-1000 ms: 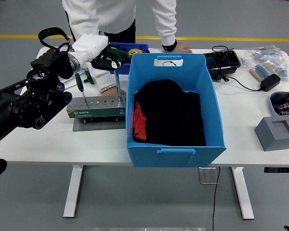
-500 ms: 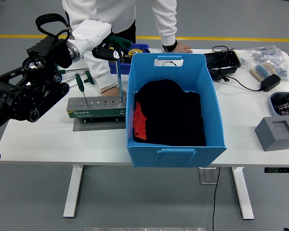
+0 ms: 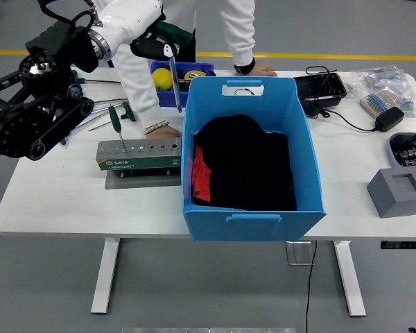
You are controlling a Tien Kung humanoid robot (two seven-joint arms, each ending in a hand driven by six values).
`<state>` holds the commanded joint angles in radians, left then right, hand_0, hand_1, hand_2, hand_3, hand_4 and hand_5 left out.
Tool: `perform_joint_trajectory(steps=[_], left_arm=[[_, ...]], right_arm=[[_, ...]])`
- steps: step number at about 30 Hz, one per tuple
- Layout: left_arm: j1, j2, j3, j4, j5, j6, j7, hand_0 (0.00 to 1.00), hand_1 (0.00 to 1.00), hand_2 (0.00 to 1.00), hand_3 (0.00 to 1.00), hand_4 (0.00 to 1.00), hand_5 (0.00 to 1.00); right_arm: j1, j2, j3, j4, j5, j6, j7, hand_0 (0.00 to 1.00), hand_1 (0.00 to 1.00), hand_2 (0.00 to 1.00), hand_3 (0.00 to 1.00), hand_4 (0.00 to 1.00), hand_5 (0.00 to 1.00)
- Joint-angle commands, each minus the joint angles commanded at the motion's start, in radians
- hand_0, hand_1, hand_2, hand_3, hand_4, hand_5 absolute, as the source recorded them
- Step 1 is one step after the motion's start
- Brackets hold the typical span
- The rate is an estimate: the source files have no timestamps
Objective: Lift tool from toolbox,place it in box,lift tool from toolbox,place it in box
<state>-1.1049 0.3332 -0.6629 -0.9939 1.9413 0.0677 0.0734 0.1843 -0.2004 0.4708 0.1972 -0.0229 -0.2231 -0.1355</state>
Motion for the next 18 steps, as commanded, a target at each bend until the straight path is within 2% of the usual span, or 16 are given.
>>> perform_joint_trajectory(steps=[8,13,18], left_arm=[[0.011,-0.011,-0.028,-0.142,-0.027,0.002,0.017,0.102,0.002,0.022,0.050,0.668,0.540],[0.018,-0.029,0.025,-0.236,-0.094,0.000,0.014,0.102,0.002,0.022,0.050,0.663,0.537],[0.021,-0.058,0.101,-0.278,-0.145,-0.004,-0.006,0.104,0.002,0.022,0.052,0.662,0.535]], right_arm=[[0.002,0.000,-0.001,0.000,0.000,0.000,0.000,0.652,0.633,0.691,0.550,0.781,0.672],[0.003,0.000,-0.001,0.000,0.001,0.000,0.001,0.652,0.633,0.691,0.550,0.781,0.672],[0.007,-0.001,0.002,0.000,-0.004,0.000,0.000,0.652,0.634,0.692,0.550,0.781,0.671]])
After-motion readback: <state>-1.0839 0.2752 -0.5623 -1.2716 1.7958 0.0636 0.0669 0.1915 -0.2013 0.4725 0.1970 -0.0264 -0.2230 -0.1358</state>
